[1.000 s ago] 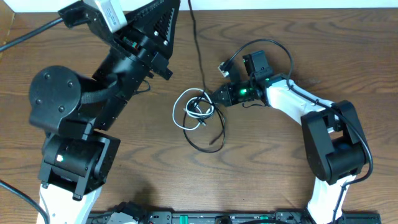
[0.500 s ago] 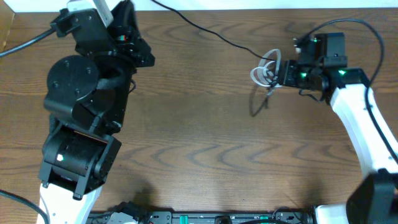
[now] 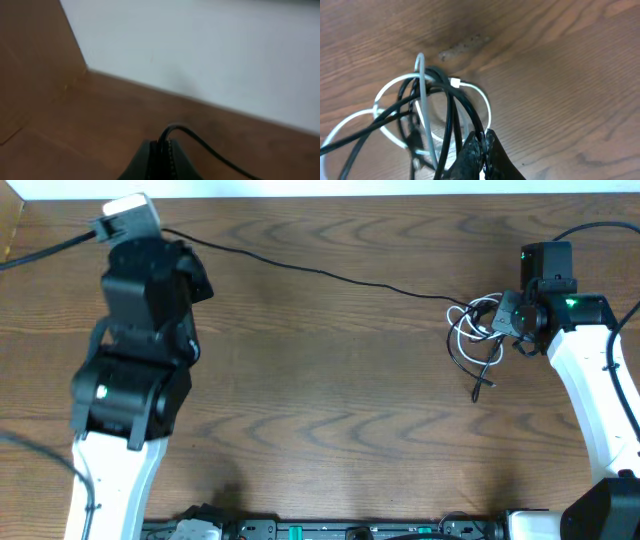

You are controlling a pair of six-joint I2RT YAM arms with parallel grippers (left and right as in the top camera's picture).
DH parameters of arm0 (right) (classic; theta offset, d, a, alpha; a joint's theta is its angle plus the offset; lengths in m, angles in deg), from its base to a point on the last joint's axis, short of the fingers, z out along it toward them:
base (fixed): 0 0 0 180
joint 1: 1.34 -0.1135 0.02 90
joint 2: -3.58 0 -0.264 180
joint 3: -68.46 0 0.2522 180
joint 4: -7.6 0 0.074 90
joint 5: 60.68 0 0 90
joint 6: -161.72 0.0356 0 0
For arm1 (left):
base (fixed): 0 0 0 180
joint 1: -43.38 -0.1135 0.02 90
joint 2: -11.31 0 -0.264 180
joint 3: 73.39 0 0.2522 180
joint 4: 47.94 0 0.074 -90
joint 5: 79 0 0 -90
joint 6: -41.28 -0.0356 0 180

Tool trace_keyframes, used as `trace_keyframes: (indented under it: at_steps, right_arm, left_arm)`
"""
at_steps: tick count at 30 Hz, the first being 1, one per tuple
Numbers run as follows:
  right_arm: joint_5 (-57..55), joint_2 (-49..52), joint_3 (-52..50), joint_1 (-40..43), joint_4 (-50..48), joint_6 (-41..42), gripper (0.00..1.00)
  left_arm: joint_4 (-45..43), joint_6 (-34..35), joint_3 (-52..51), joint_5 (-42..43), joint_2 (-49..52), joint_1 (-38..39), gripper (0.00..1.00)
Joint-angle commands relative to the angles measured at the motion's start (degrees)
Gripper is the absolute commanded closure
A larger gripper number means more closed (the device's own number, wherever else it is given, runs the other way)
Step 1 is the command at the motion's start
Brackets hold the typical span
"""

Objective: Untangle cables

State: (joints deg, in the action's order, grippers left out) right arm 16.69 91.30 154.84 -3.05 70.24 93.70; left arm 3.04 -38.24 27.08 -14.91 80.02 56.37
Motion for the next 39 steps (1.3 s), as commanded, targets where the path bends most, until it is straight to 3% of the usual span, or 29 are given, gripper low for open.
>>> trace_keyframes:
  at_steps: [1,10,17,21,25,28,34,39]
  right_arm:
    - [0.8,-0.4,1.2,0.4,0.4,1.1,0.99]
    - [36.9,-0.4,11.1,7.3,-0.2,-6.8,0.99]
    - [36.9,-0.4,17.1,10.2,1.9,-5.7,0.99]
    - [36.0,-0.3,17.2,9.9,4.0,-5.8,0.99]
    - [34.6,-0.1,17.1,9.9,5.4,-6.2,0.99]
    - [34.6,-0.1,17.2,9.9,5.4,-6.2,0.95]
    - [33.5,-0.1,17.1,9.9,6.0,-6.4,0.83]
    - [33.5,-0.1,17.1,9.9,6.3,-6.9,0.8]
  left_arm:
    - [2.4,1.3,0.3,2.6,4.2,-2.3,0.92]
    - [5.9,2.8,0.3,3.9,14.0,-11.0,0.93]
    - [6.1,2.6,0.3,9.6,21.1,-16.9,0.92]
    - [6.1,-5.1,0.3,21.6,23.3,-17.7,0.92]
    - [5.8,-12.4,0.3,37.1,23.8,-16.3,0.83]
    - [6.1,-14.2,0.3,41.0,23.8,-14.4,0.7]
    - [5.8,-14.0,0.0,48.5,24.3,-8.2,0.33]
    - [5.3,-7.6,0.0,48.4,28.3,-1.4,0.3]
